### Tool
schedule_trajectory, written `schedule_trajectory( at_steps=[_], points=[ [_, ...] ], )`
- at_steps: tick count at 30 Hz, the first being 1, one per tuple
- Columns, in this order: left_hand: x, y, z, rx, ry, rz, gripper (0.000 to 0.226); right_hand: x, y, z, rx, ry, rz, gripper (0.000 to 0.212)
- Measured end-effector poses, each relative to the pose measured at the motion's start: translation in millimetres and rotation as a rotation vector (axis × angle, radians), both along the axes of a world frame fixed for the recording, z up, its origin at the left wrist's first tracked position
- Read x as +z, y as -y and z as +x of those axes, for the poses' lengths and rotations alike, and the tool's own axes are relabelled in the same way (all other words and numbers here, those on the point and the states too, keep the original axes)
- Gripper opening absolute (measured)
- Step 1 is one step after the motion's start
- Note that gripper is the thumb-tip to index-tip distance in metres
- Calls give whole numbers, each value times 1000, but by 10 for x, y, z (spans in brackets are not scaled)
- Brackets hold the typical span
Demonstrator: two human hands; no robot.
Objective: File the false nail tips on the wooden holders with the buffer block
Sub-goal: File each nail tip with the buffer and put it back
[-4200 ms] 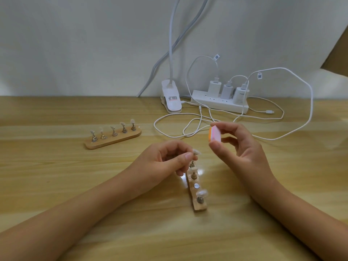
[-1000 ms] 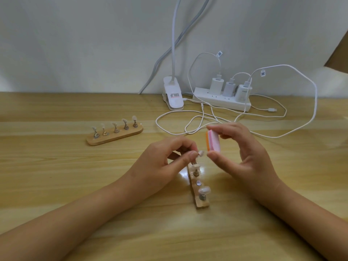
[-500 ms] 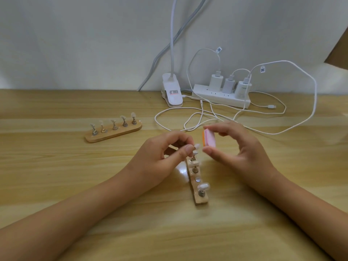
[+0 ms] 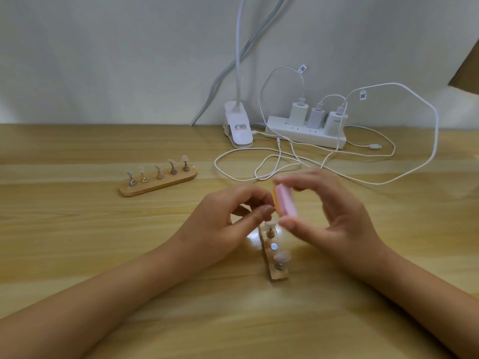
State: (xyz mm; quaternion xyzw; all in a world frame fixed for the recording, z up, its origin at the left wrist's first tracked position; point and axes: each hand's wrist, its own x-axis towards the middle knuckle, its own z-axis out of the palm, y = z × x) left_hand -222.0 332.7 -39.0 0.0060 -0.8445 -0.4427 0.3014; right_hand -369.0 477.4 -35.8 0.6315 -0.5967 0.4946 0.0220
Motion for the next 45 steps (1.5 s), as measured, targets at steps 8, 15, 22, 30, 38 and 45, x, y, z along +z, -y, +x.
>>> schedule_trajectory(
  at_steps=[8, 15, 22, 30, 38, 45],
  points=[
    [29, -16, 3, 30, -26, 21, 4, 30, -31, -71, -18, 169, 9, 38],
    [35, -31, 9, 40, -21, 27, 5, 56, -33, -175, -118, 112, 27, 39],
    [38, -7, 7, 50, -17, 14, 5, -4, 10, -149, -112, 52, 82, 41],
    [37, -5, 4, 44, -10, 17, 7, 19, 23, -156, -156, -10, 69, 37],
    [54, -6, 9, 19, 5, 61, 6, 23, 16, -144, -101, -193, 36, 51],
    [63, -11, 22, -2, 32, 179, 6, -14, 29, -73, -59, -189, -54, 48]
  ],
)
